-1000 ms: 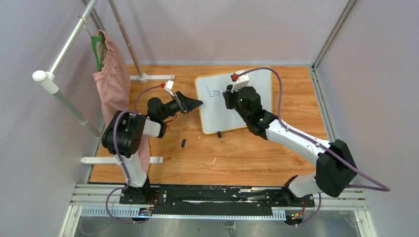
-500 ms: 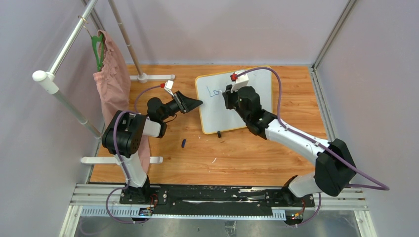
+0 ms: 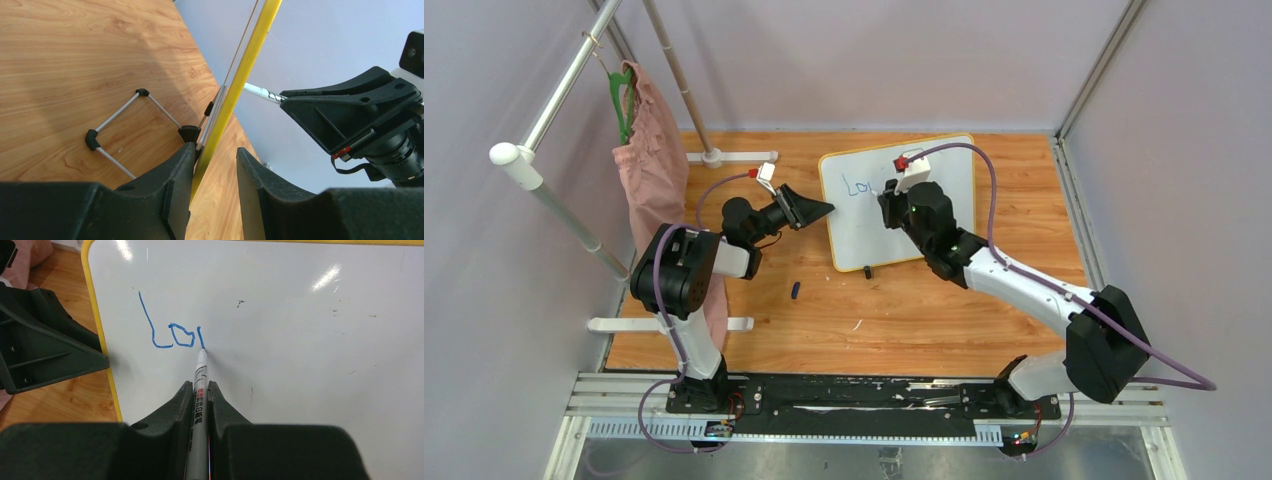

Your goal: Write a sentence on the whiteboard

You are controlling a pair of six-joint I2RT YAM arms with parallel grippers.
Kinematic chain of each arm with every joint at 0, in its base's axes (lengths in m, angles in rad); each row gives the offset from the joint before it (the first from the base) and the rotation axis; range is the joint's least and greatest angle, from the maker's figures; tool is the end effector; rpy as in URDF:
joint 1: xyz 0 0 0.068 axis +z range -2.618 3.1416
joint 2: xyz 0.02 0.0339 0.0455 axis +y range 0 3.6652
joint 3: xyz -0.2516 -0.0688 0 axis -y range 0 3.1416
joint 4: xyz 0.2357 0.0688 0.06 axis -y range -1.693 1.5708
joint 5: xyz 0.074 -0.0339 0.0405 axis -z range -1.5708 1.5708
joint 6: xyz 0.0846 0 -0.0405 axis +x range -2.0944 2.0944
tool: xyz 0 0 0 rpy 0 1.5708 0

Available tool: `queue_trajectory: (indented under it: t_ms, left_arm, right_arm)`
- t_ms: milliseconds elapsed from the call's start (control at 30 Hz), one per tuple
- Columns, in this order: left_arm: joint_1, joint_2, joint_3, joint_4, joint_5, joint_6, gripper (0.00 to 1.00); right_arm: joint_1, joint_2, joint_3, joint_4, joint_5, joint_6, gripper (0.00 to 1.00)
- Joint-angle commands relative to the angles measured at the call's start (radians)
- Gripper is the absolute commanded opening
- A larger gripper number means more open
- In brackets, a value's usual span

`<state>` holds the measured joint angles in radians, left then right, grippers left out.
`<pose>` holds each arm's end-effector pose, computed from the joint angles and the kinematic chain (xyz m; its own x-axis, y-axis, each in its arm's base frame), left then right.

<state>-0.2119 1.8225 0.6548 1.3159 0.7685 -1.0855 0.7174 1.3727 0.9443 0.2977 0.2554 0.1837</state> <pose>0.3432 -0.1340 0.1838 -0.6609 -0.5083 -0.5521 0.5117 0.2330 -0.8270 0.2886 0.2234 0.2965 -0.1783 0.0790 -0.9808 -0.4219 0.8944 0.1487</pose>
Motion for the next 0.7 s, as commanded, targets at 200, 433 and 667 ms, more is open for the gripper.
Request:
queue_trajectory:
  t_ms: [200, 433, 667]
  left_arm:
    - [-0.004, -0.007, 0.009, 0.057, 0.022, -0.001, 0.41]
    - [-0.004, -0.005, 0.009, 0.059, 0.021, -0.001, 0.41]
    - [-0.004, -0.003, 0.008, 0.06, 0.022, -0.002, 0.41]
  right_arm:
    - [-0.026, 0.002, 0.027, -0.012, 0.042, 0.003, 0.0]
    - [-0.03, 0.012, 0.05, -0.007, 0.038, -0.003, 0.0]
    - [-0.036, 0.025, 0.068, -0.001, 0.034, -0.002, 0.0]
